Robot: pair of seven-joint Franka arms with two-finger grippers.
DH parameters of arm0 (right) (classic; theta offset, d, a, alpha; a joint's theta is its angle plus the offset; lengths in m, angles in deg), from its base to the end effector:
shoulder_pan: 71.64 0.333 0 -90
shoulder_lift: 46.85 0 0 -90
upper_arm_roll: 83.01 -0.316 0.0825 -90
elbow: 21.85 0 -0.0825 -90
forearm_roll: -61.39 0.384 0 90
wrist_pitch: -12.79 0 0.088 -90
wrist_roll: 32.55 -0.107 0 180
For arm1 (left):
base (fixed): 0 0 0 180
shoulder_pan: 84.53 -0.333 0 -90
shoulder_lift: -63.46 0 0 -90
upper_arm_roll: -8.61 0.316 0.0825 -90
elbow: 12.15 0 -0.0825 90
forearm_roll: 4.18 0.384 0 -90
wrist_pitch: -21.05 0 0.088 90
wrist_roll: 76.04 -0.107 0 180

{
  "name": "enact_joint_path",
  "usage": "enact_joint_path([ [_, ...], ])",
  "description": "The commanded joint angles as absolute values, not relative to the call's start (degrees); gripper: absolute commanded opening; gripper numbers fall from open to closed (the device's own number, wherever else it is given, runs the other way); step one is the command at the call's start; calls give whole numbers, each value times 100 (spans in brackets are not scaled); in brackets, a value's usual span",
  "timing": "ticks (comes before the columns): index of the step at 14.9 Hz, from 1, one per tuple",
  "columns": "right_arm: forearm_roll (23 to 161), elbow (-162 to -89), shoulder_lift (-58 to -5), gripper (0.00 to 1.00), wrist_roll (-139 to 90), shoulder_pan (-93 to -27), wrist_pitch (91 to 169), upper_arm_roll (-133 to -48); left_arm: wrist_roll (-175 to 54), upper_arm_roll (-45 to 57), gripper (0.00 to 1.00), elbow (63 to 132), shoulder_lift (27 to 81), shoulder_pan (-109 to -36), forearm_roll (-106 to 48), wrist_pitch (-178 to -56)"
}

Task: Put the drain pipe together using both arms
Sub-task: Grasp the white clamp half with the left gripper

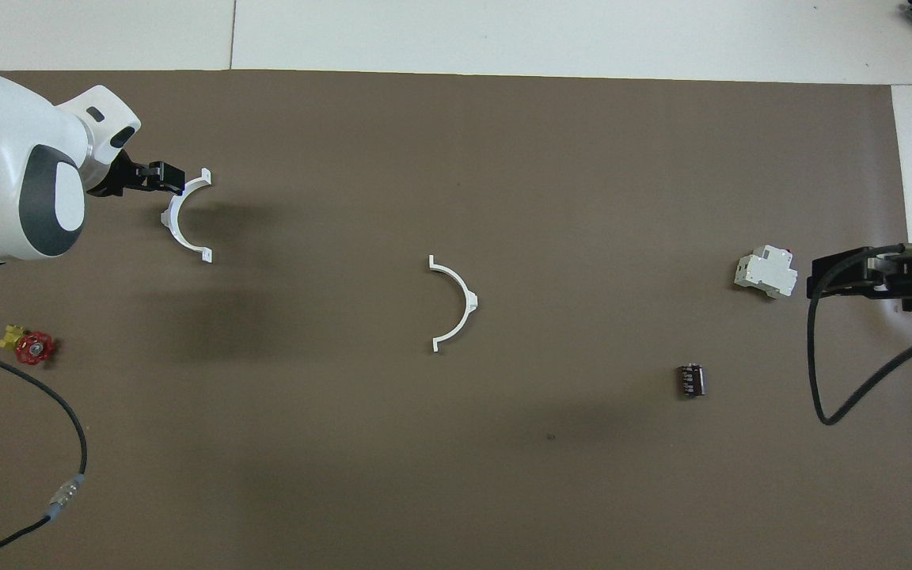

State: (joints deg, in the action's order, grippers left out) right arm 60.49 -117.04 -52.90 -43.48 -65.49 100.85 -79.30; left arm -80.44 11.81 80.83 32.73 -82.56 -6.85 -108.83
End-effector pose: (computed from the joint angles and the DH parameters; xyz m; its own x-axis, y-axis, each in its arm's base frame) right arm 0.5172 0.0184 0.6354 0.9889 -0.1477 -0.0170 -0.1475 -0.9890 0.0123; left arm 0.6966 0.0086 0.3215 0.9934 -0.0364 0.1089 -0.0369 -0.9993 0.0019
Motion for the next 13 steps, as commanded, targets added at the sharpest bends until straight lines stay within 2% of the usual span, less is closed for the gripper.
enact_joint_path([
  [1, 6166, -11773, -5397, 100, -4195, -6540, 10024, -7888, -8070, 1160, 87, 8803, 3446, -8286, -796, -11604],
  [6, 6166, -11773, -5397, 100, -4195, -6540, 10032, -7888, -8035, 1160, 79, 8823, 3507, -8225, -796, -11230],
  [8, 6166, -11773, -5397, 100, -4195, -6540, 10024, -7888, -7895, 1160, 72, 8814, 3516, -8216, -804, -11132],
  [10, 6166, -11773, -5397, 100, -4195, -6540, 10024, -7888, -7754, 1160, 55, 8805, 3542, -8199, -804, -11035],
  [11, 6166, -11773, -5397, 100, -4195, -6540, 10032, -7888, -7631, 1160, 42, 8779, 3543, -8172, -804, -10913],
  [13, 6166, -11773, -5397, 100, -4195, -6540, 10032, -7888, -7560, 1160, 5, 8700, 3543, -8128, -796, -10649],
])
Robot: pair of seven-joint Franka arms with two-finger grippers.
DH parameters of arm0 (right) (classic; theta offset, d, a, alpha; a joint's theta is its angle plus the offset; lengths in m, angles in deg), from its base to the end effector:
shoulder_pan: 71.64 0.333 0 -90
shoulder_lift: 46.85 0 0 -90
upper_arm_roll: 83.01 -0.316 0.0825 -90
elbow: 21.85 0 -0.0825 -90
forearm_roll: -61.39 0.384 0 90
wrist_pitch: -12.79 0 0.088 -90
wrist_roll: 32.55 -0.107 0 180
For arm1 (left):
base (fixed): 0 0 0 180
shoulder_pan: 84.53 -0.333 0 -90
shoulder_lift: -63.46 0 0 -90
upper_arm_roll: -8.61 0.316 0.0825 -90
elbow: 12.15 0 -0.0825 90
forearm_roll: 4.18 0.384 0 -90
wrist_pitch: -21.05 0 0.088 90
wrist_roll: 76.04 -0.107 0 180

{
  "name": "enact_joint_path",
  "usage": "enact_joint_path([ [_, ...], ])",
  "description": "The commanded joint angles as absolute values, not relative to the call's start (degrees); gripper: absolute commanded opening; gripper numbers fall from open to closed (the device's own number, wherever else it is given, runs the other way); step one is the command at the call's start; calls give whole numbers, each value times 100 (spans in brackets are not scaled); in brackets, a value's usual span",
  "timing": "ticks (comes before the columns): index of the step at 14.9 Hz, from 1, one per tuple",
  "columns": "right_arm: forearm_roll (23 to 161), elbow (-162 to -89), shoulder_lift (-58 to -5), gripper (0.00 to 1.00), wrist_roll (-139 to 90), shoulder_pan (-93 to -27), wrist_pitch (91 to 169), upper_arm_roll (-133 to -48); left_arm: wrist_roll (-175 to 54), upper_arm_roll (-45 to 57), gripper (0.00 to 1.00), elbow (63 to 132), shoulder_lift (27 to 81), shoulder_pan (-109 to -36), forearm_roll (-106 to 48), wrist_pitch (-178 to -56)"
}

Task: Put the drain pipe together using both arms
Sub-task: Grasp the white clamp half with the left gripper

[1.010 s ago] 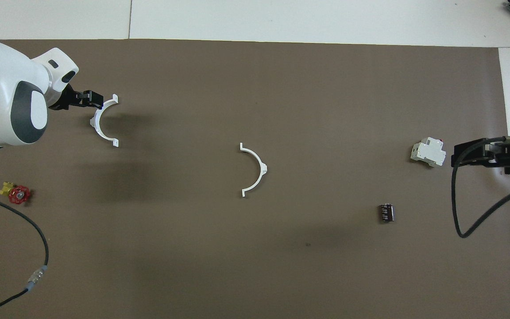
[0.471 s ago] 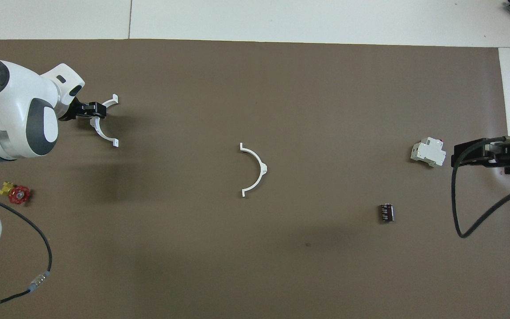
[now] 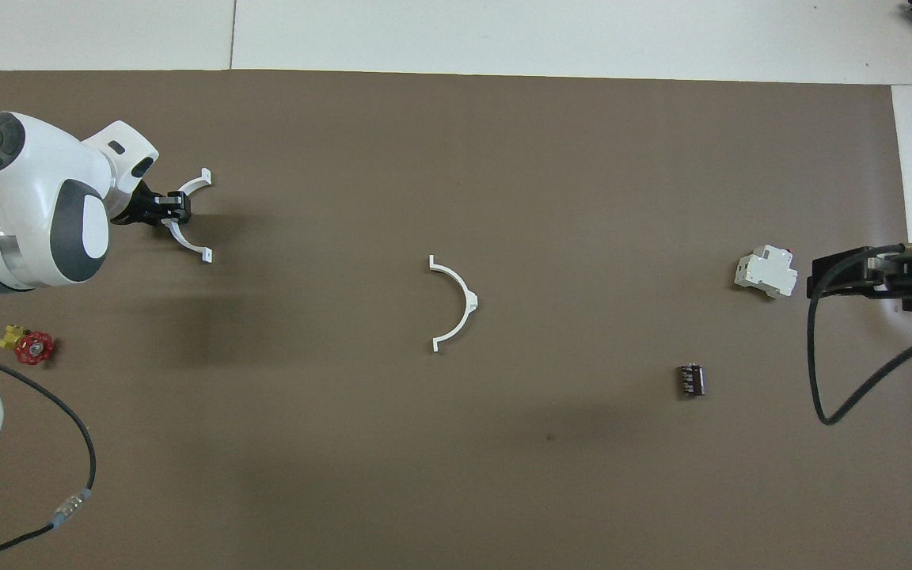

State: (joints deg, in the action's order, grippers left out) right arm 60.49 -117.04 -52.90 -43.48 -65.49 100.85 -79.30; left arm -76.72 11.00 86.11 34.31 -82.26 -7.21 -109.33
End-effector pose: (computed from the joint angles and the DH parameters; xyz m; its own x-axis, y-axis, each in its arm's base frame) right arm 0.5172 0.0184 0.6354 0.9889 -0.1477 -0.0170 -0.1475 -0.9890 0.0123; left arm 0.6746 -0.0028 0.2990 0.9985 0.0182 0.0524 0.0171 -0.9996 0.0211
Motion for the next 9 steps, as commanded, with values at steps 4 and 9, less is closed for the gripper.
enact_joint_path([
  [4, 6166, -11773, -5397, 100, -4195, -6540, 10032, -7888, -7542, 1169, 0, 8506, 3551, -7970, -743, -10630],
  [9, 6166, -11773, -5397, 100, -4195, -6540, 10024, -7888, -7210, 1178, 0, 8656, 3850, -7479, -621, -10394],
])
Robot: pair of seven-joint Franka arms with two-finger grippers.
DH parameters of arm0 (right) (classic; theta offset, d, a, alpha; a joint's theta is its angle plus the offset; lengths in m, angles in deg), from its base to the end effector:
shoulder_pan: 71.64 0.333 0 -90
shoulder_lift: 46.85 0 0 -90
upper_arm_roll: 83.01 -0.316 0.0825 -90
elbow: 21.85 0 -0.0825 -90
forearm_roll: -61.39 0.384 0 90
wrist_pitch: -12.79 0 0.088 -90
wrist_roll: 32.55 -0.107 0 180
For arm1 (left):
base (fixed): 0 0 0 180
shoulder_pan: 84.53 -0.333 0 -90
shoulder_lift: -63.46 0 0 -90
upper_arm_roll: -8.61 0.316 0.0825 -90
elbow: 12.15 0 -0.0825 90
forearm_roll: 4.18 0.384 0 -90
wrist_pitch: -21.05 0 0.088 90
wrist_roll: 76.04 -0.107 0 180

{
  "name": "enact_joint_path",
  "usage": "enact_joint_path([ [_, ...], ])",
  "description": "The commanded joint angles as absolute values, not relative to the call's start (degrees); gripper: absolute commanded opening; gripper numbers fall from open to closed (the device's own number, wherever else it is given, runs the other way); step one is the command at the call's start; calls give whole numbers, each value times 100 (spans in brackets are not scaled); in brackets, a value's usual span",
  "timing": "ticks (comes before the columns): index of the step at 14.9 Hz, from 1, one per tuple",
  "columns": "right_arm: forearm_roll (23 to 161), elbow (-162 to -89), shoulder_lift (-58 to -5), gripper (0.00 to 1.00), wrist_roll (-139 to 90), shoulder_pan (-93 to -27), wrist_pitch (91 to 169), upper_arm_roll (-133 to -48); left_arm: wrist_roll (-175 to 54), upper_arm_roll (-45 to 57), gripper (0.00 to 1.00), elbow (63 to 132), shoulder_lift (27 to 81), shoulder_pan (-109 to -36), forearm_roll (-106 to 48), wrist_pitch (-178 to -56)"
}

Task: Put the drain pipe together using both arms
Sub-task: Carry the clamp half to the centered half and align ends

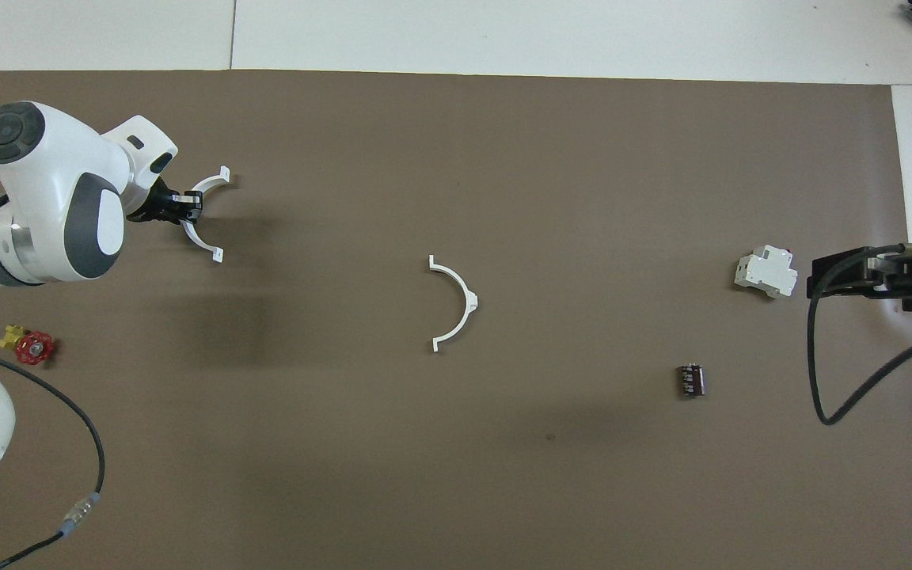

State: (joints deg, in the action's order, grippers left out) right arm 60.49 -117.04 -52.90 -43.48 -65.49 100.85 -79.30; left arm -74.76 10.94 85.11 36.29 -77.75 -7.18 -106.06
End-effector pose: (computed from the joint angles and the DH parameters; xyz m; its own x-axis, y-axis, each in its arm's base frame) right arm 0.5172 0.0184 0.6354 0.9889 -0.1477 -0.0170 -0.1475 -0.9890 0.0123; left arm 0.6716 -0.0568 0.3249 0.9985 -0.0290 0.0464 -0.0302 -0.9992 0.0257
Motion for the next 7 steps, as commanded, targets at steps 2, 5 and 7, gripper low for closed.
enact_joint_path([
  [2, 6166, -11773, -5397, 100, -4195, -6540, 10024, -7888, -6544, 1178, 0, 8734, 3877, -7172, -209, -10402],
  [5, 6166, -11773, -5397, 100, -4195, -6540, 10024, -7888, -5655, 1178, 0, 9050, 4008, -6583, -93, -10481],
  [7, 6166, -11773, -5397, 100, -4195, -6540, 10024, -7888, -5477, 1169, 0, 9199, 4078, -6241, -93, -10507],
])
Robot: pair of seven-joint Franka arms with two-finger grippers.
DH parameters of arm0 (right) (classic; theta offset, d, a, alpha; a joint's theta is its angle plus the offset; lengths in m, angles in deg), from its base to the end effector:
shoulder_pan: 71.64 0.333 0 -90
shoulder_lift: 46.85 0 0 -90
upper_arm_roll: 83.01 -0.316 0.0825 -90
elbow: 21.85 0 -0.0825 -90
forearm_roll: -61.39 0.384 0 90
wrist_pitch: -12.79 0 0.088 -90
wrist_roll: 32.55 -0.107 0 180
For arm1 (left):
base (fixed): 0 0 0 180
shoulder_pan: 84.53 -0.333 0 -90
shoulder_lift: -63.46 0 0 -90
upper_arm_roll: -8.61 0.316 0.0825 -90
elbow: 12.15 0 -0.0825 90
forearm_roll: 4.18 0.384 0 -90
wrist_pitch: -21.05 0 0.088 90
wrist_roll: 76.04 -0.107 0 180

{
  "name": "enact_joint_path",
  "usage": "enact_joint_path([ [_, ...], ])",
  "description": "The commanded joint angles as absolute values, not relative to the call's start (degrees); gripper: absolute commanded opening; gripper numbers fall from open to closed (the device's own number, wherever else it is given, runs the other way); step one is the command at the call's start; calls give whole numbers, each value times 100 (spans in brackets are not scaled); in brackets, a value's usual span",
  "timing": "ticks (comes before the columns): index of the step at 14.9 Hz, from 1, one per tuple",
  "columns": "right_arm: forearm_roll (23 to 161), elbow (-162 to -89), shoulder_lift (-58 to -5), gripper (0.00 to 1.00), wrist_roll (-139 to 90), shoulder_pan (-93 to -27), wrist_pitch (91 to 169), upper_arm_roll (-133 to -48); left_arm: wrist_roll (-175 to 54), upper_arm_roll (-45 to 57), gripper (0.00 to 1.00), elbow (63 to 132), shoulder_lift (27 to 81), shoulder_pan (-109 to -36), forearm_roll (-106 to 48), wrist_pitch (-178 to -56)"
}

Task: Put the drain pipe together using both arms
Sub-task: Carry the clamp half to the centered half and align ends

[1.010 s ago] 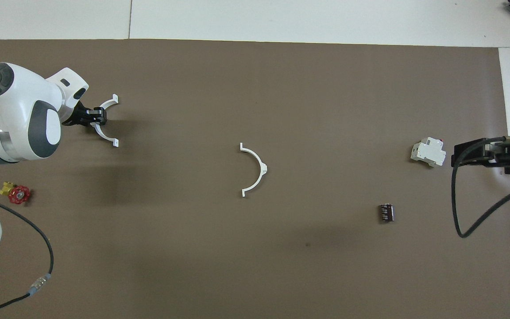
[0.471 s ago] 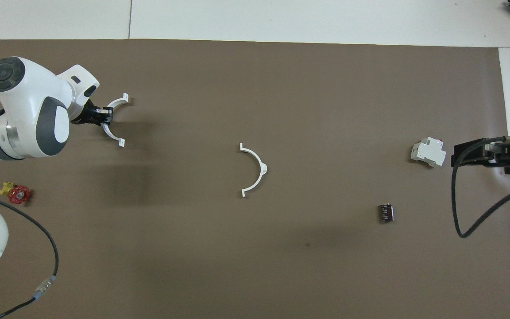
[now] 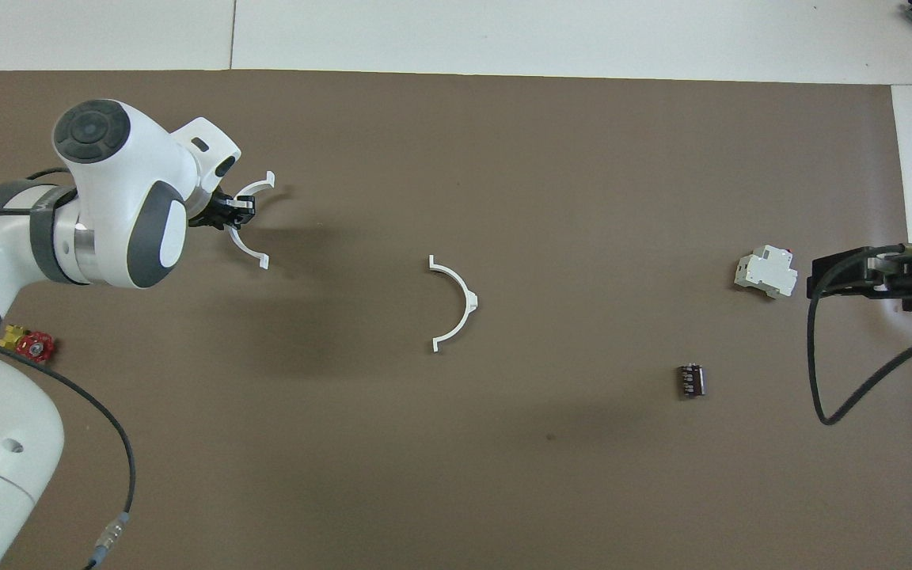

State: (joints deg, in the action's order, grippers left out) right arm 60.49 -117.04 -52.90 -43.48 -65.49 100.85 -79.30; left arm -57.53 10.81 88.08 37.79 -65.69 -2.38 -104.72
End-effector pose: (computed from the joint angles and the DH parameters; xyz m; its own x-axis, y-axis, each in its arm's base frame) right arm 0.5172 0.0184 0.6354 0.9889 -0.1477 -0.0170 -0.1475 -0.9890 0.0123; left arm 0.6306 -0.1896 0.3168 0.9999 0.0103 0.0110 0.0107 -0.9991 -0.0407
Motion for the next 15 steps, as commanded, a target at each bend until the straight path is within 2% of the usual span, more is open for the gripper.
enact_joint_path([
  [1, 6166, -11773, -5397, 100, -4195, -6540, 10024, -7888, -5285, 1169, 0, 9253, 4105, -6099, -93, -10499],
  [7, 6166, -11773, -5397, 100, -4195, -6540, 10032, -7888, -4362, 1169, 0, 9613, 4307, -5378, -93, -10446],
  [15, 6166, -11773, -5397, 100, -4195, -6540, 10024, -7888, -3798, 1142, 0, 9763, 4316, -5000, -93, -11026],
])
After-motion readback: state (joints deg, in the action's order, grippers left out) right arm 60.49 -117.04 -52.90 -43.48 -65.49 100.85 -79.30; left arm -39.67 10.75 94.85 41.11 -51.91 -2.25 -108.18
